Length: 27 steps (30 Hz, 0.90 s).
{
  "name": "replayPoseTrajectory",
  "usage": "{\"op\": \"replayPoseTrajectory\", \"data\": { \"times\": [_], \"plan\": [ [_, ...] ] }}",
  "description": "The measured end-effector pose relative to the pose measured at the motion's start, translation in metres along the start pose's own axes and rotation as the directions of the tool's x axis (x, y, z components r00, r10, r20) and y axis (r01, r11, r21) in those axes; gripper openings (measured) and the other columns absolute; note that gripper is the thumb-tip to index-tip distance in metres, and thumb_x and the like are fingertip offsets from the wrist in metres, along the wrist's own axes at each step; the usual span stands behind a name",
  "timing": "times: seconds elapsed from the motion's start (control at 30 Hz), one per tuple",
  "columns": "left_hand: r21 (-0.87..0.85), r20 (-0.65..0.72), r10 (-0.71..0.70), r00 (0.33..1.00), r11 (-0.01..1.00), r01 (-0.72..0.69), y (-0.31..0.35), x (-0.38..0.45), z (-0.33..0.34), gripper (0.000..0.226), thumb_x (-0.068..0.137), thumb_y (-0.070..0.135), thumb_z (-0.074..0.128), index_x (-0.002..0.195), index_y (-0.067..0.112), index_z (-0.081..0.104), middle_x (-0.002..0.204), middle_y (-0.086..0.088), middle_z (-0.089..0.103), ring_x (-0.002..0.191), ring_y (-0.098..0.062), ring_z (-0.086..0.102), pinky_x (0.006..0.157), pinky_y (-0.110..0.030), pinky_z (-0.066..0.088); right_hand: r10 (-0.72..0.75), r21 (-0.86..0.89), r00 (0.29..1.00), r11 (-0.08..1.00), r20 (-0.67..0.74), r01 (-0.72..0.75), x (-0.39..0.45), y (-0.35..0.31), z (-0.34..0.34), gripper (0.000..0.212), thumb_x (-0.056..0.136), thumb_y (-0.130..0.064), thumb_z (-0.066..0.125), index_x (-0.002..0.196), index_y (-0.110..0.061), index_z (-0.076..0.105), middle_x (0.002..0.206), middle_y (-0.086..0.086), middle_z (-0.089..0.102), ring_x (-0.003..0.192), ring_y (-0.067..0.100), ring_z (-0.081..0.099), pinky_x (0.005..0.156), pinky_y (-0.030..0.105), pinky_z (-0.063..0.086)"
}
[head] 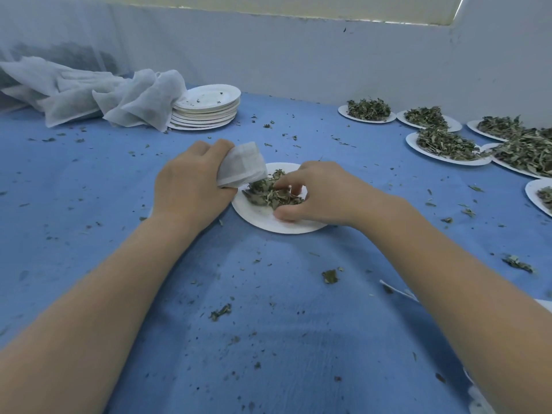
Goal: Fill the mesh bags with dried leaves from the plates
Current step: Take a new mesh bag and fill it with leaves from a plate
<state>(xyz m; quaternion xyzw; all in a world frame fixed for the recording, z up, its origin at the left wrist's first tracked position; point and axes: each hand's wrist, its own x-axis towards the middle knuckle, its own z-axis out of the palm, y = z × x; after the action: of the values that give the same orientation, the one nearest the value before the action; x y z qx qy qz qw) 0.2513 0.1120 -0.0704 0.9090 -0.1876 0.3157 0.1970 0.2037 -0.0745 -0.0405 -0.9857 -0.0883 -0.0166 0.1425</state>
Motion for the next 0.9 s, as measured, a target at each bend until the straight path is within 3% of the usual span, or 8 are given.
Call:
{"op": "replayPoseTrajectory", "data": {
  "times": [0.17, 0.33, 0.5, 0.57, 0.63, 0.8, 0.9],
  "plan": [
    [0.001, -0.009, 0.041, 0.999, 0.999, -0.041, 0.001, -0.001, 0.002, 0.040, 0.072, 0.021, 0.067, 0.110, 0.014, 0.059, 0.092, -0.013, 0.058, 0.078, -0.037, 0.054, 0.059, -0.034, 0.035, 0.041, 0.077, 0.995, 0.996, -0.089, -0.034, 0.002, -0.001, 0.007, 0.028, 0.081, -0.038, 0.069, 0.104, -0.025, 0.071, 0.099, -0.002, 0.069, 0.087, 0.012, 0.059, 0.073, 0.018, 0.042],
    [0.013, -0.035, 0.037, 0.999, 0.999, -0.036, -0.001, -0.001, 0.002, 0.042, 0.070, 0.018, 0.068, 0.111, 0.014, 0.059, 0.094, -0.013, 0.059, 0.080, -0.037, 0.055, 0.059, -0.034, 0.035, 0.074, 0.146, 0.981, 0.988, -0.180, -0.047, 0.000, 0.011, -0.015, 0.016, 0.083, -0.032, 0.068, 0.089, -0.019, 0.075, 0.079, 0.004, 0.071, 0.071, 0.015, 0.061, 0.056, 0.014, 0.039],
    [0.039, -0.041, 0.057, 0.998, 0.998, -0.056, 0.000, -0.001, 0.002, 0.042, 0.070, 0.014, 0.071, 0.110, 0.011, 0.061, 0.095, -0.015, 0.059, 0.079, -0.037, 0.055, 0.060, -0.033, 0.033, -0.078, -0.076, 0.946, 0.995, -0.315, 0.056, -0.002, 0.015, -0.035, 0.023, 0.088, -0.027, 0.064, 0.093, -0.006, 0.073, 0.091, 0.019, 0.067, 0.085, 0.032, 0.060, 0.071, 0.032, 0.045],
    [0.059, -0.048, 0.096, 0.994, 0.994, -0.093, 0.003, -0.002, 0.002, 0.040, 0.070, 0.013, 0.072, 0.109, 0.009, 0.062, 0.094, -0.016, 0.060, 0.078, -0.037, 0.055, 0.061, -0.033, 0.032, -0.164, -0.120, 0.933, 0.984, -0.320, 0.132, -0.004, 0.006, -0.037, 0.022, 0.088, -0.023, 0.063, 0.097, -0.004, 0.073, 0.098, 0.015, 0.067, 0.084, 0.029, 0.061, 0.079, 0.037, 0.045],
    [0.068, -0.047, 0.135, 0.990, 0.989, -0.132, 0.006, -0.002, 0.001, 0.040, 0.070, 0.012, 0.072, 0.109, 0.008, 0.063, 0.097, -0.016, 0.060, 0.080, -0.037, 0.056, 0.062, -0.035, 0.033, -0.237, -0.160, 0.924, 0.968, -0.299, 0.196, -0.005, -0.002, -0.035, 0.019, 0.089, -0.020, 0.062, 0.099, -0.009, 0.074, 0.103, 0.008, 0.064, 0.088, 0.022, 0.061, 0.082, 0.036, 0.044],
    [0.018, -0.092, 0.194, 0.977, 0.981, -0.193, 0.015, -0.004, 0.000, 0.044, 0.067, 0.011, 0.074, 0.109, 0.007, 0.063, 0.097, -0.018, 0.060, 0.079, -0.038, 0.058, 0.061, -0.039, 0.042, -0.315, -0.338, 0.936, 0.908, -0.158, 0.248, -0.001, -0.010, -0.025, 0.026, 0.096, -0.015, 0.047, 0.111, -0.017, 0.069, 0.118, -0.003, 0.054, 0.096, 0.019, 0.055, 0.075, 0.026, 0.039],
    [-0.004, -0.123, 0.236, 0.964, 0.971, -0.238, 0.020, -0.005, 0.000, 0.044, 0.065, 0.010, 0.075, 0.107, 0.006, 0.064, 0.091, -0.017, 0.061, 0.072, -0.036, 0.059, 0.057, -0.035, 0.042, -0.344, -0.299, 0.912, 0.914, -0.222, 0.272, 0.001, -0.014, -0.020, 0.025, 0.092, -0.012, 0.051, 0.108, -0.014, 0.070, 0.114, 0.000, 0.061, 0.095, 0.021, 0.058, 0.082, 0.032, 0.041]
  ]
}}
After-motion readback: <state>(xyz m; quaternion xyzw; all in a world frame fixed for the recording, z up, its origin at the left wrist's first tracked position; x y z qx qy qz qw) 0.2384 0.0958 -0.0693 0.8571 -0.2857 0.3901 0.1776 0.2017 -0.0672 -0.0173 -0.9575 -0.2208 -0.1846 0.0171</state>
